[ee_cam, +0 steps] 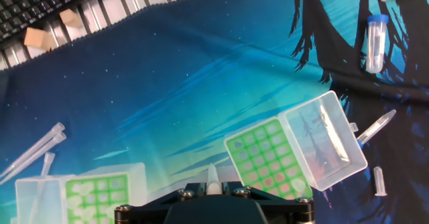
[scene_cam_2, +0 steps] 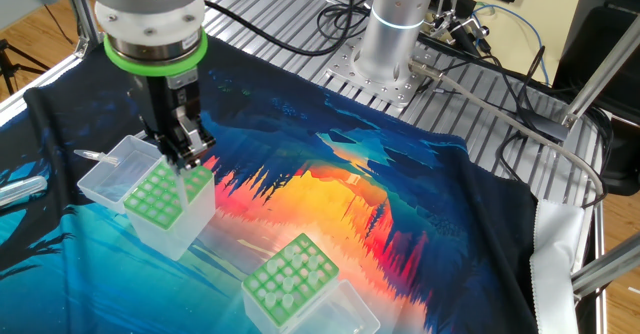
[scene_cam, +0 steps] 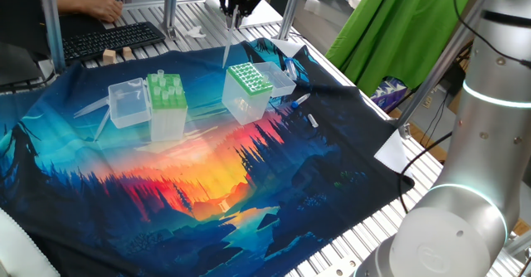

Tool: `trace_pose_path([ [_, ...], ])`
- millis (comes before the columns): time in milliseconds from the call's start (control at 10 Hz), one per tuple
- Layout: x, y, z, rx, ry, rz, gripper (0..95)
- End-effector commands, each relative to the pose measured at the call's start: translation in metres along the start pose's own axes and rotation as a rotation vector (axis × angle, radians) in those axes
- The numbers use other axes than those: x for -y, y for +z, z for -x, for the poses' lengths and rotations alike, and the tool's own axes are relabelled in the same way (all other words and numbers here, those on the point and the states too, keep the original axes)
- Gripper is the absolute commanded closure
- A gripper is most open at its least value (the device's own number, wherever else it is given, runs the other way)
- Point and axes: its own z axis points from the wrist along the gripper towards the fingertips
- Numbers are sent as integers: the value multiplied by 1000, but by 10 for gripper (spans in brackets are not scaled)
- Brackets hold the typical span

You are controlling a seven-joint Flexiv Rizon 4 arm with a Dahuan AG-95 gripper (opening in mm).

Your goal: Transfer all large pipette tips from one holder to another

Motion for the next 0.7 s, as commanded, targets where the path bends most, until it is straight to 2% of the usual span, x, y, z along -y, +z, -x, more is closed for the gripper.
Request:
trace_pose_path([
  [100, 0, 0, -1, -2, 0, -6, 950],
  [200, 0, 0, -1, -1, -2, -5, 950],
  [400, 9, -2, -5, -1, -18, -1, 950],
  [700, 31, -9, -9, -6, -52, 5, 950],
])
